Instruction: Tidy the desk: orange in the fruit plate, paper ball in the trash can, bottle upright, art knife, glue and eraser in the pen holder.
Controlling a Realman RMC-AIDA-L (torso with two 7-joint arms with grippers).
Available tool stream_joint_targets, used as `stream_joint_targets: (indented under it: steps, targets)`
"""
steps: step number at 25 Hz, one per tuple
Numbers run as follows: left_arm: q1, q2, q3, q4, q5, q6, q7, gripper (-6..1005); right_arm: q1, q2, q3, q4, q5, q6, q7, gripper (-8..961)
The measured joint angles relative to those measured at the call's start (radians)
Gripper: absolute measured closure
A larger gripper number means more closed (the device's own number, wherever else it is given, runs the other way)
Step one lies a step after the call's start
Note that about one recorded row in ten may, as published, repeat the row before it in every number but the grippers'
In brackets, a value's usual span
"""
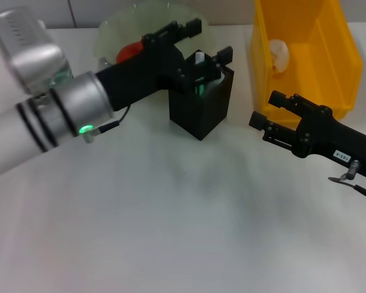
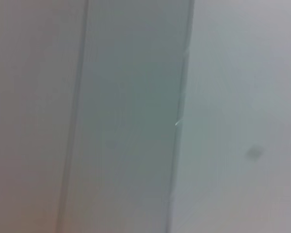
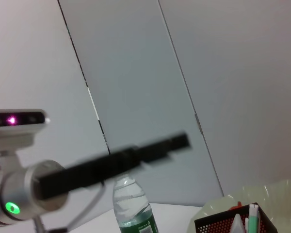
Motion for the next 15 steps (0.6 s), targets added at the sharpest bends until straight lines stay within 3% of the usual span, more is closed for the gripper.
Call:
stream_joint_targets:
  steps: [1,2,3,4,5,6,7,10,12,15]
  targets:
    - [0.016,0.009,-0.016,0.003,0.004,0.068,-0.012,220,0.0,0.0,0.0,0.0,0.0,-0.005,0.0,168]
    - [0.045,0.033,-0.046,0.009,0.021,0.187,-0.054,177,-0.001,-0.001,0.0,0.0,0.0,-0.012,0.0,168]
    - [0.061,0.051,-0.067,0.013,0.048,0.259,-0.096,177,-0.001,-0.001,0.0,0.0,0.0,-0.015,0.0,168]
    - [0.061,0.051,-0.067,0.013,0.048,0.259,-0.096,178,-0.001,-0.001,0.0,0.0,0.0,-0.015,0.0,168]
    - [0.081,0.076,-0.102,0.018,0.096,0.351,-0.158,178,-0.001,-0.001,0.0,0.0,0.0,-0.022,0.0,168]
    - [0.081,0.076,-0.102,0.018,0.096,0.351,-0.158,179,-0.001,-0.001,0.0,0.0,0.0,-0.022,0.0,168]
    - [0.116,0.101,-0.173,0.019,0.175,0.47,-0.202,179,0.002,-0.002,0.0,0.0,-0.004,-0.039,0.003,168]
    - [0.151,0.109,-0.239,0.018,0.24,0.545,-0.206,180,0.004,-0.004,-0.001,-0.003,-0.014,-0.075,0.006,168]
    - [0.219,0.117,-0.351,0.019,0.362,0.628,-0.203,181,0.004,-0.006,-0.002,-0.025,-0.061,-0.126,0.011,168]
    - [0.26,0.12,-0.41,0.015,0.436,0.651,-0.196,182,0.007,-0.006,-0.002,-0.051,-0.118,-0.163,0.024,168]
